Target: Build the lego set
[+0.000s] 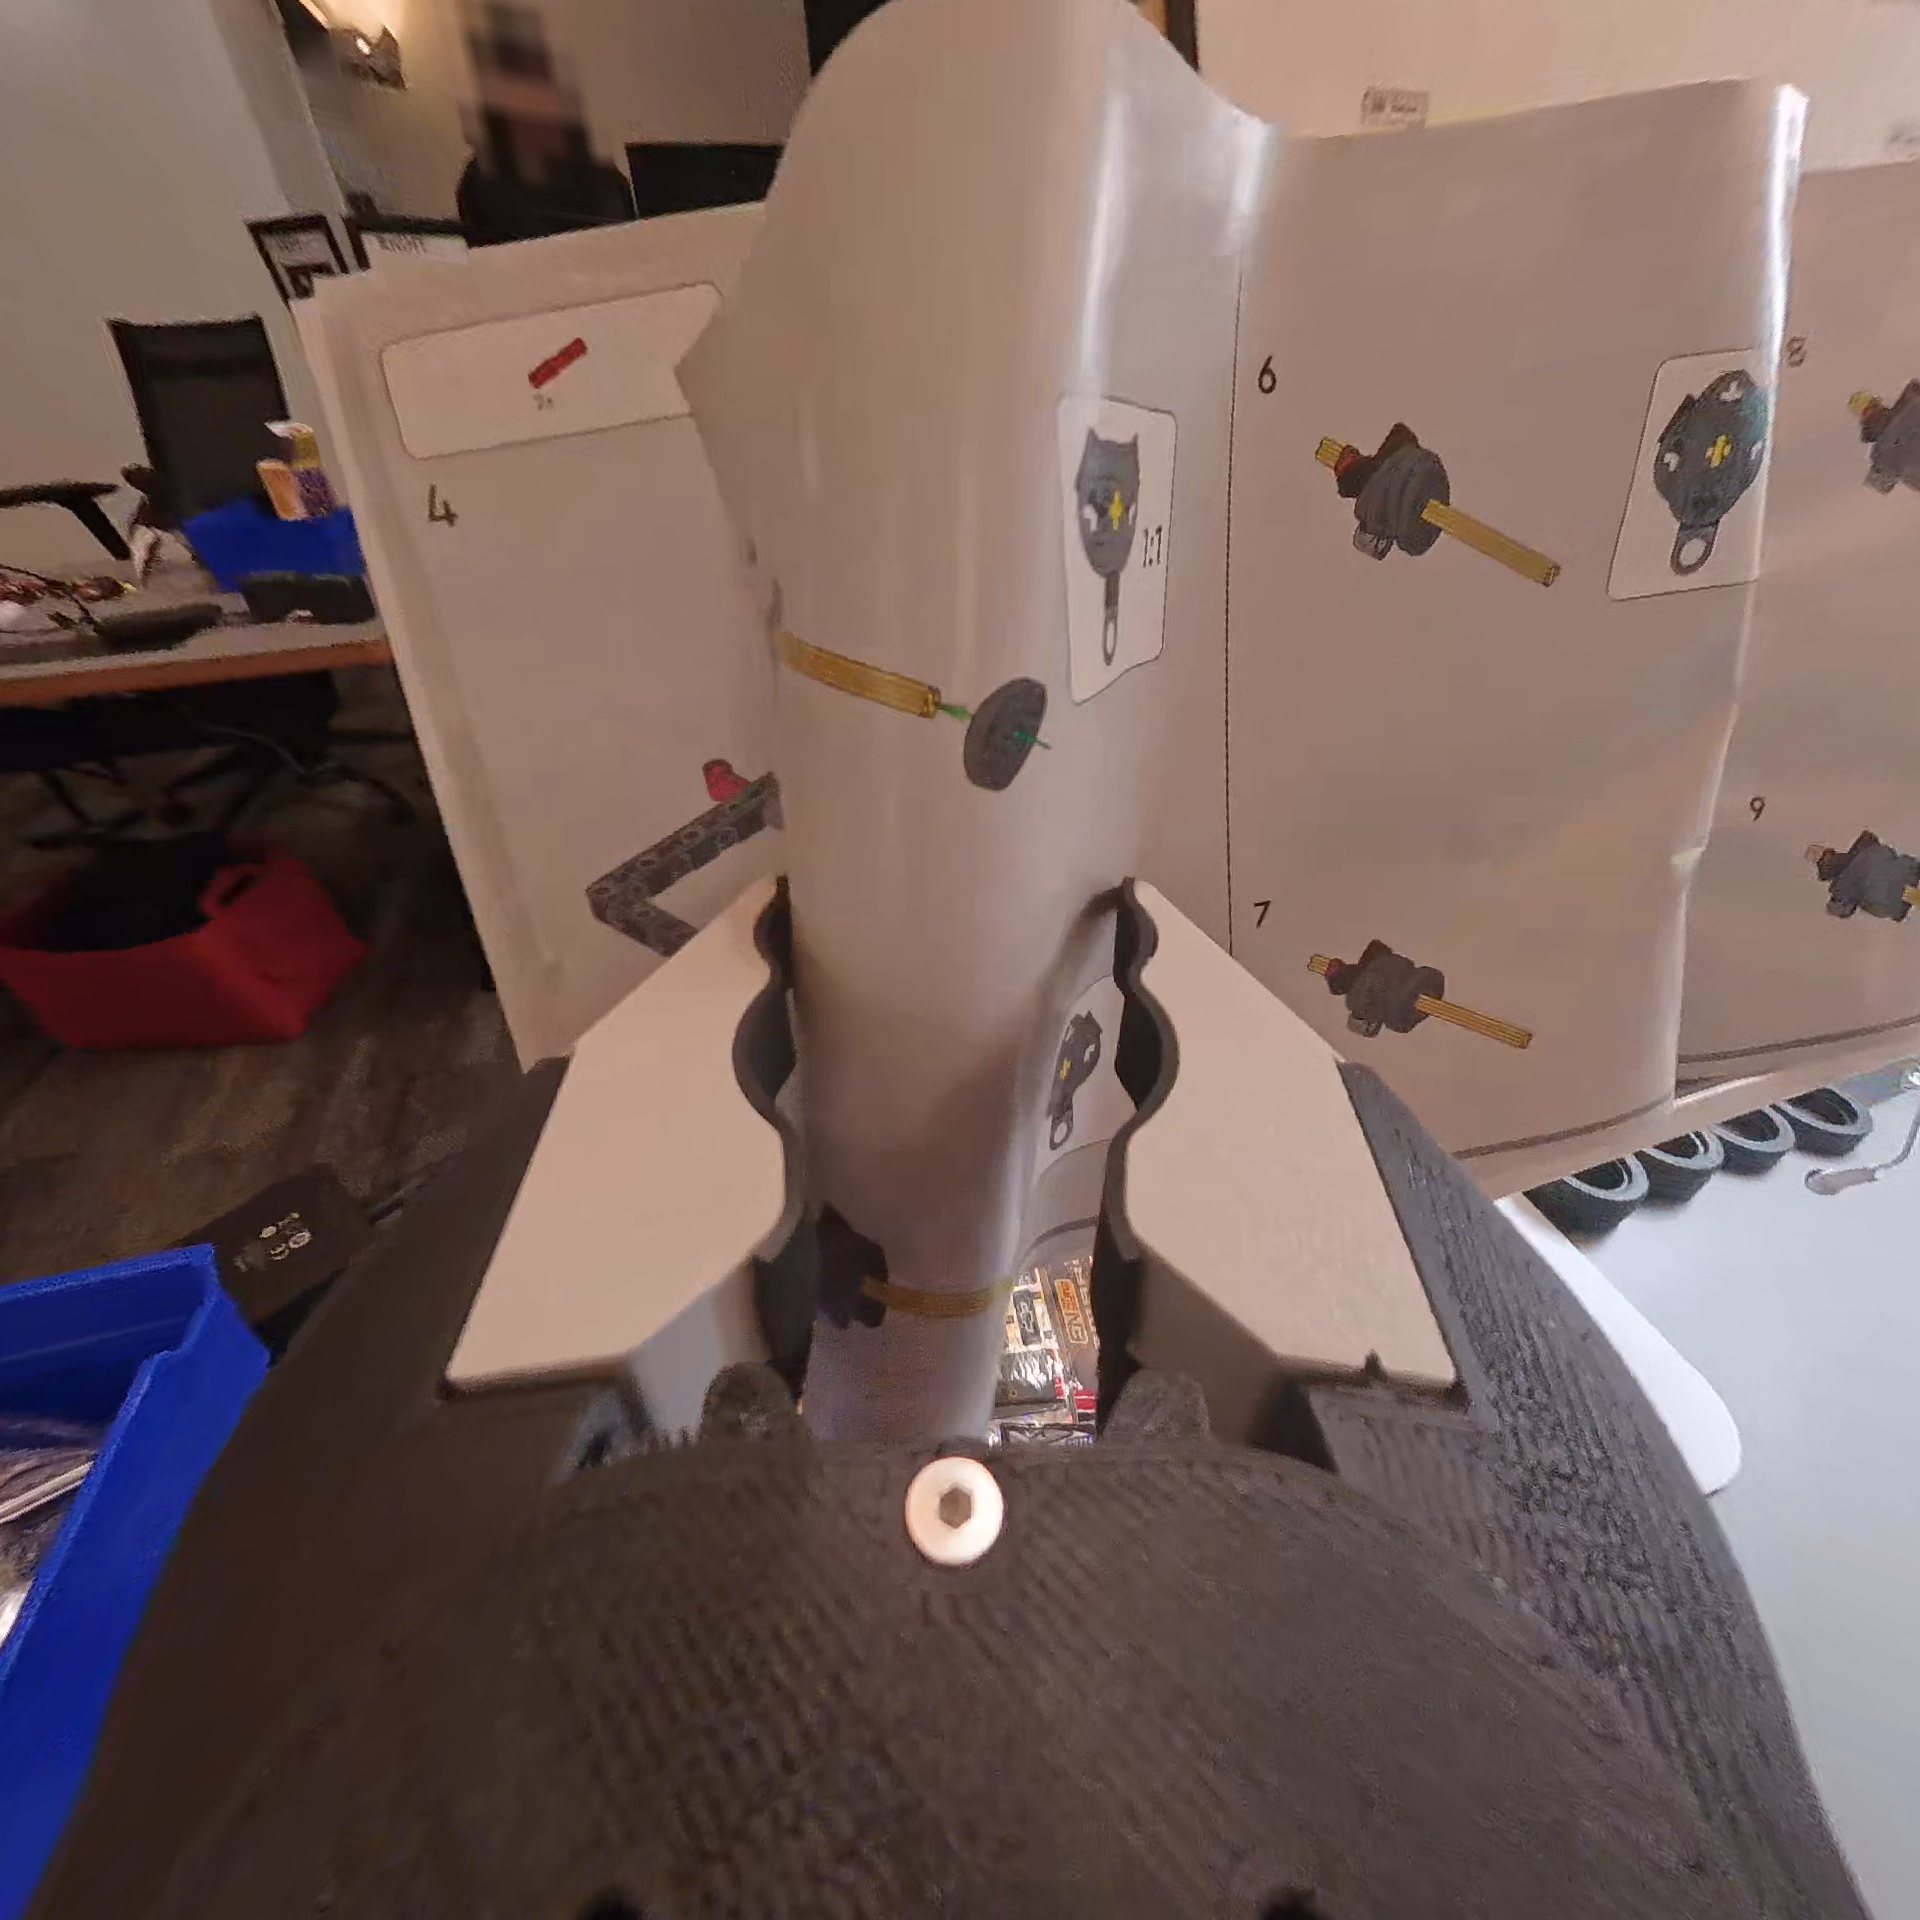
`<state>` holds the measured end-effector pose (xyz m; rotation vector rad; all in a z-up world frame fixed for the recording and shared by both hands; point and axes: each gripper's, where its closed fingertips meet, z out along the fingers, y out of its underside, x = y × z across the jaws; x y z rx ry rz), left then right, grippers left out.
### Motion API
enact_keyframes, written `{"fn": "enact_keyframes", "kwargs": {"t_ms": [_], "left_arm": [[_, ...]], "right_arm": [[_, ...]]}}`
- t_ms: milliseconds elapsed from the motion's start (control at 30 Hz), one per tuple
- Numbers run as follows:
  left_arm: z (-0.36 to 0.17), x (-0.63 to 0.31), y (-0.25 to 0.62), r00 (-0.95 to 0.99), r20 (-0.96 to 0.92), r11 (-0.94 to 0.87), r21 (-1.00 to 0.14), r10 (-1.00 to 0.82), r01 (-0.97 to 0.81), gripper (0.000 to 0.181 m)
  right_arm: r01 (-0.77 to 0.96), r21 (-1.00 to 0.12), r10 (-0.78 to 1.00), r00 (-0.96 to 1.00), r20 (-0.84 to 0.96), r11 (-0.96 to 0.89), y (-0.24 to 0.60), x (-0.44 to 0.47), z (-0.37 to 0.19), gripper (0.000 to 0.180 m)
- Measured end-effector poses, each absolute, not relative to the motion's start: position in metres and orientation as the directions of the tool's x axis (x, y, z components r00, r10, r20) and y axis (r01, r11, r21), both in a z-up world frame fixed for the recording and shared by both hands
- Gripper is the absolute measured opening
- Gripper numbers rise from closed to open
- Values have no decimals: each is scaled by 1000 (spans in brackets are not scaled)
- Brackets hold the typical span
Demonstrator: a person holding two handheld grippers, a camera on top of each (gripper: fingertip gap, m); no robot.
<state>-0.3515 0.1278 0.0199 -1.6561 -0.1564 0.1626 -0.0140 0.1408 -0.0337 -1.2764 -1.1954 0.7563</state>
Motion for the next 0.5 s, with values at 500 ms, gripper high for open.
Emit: {"fn": "enact_keyframes", "kwargs": {"t_ms": [500], "left_arm": [[75,-124,96,817,221,9,-964,-532,267,29]], "right_arm": [[103,-964,944,203,262,245,96,-47,11,80]]}}
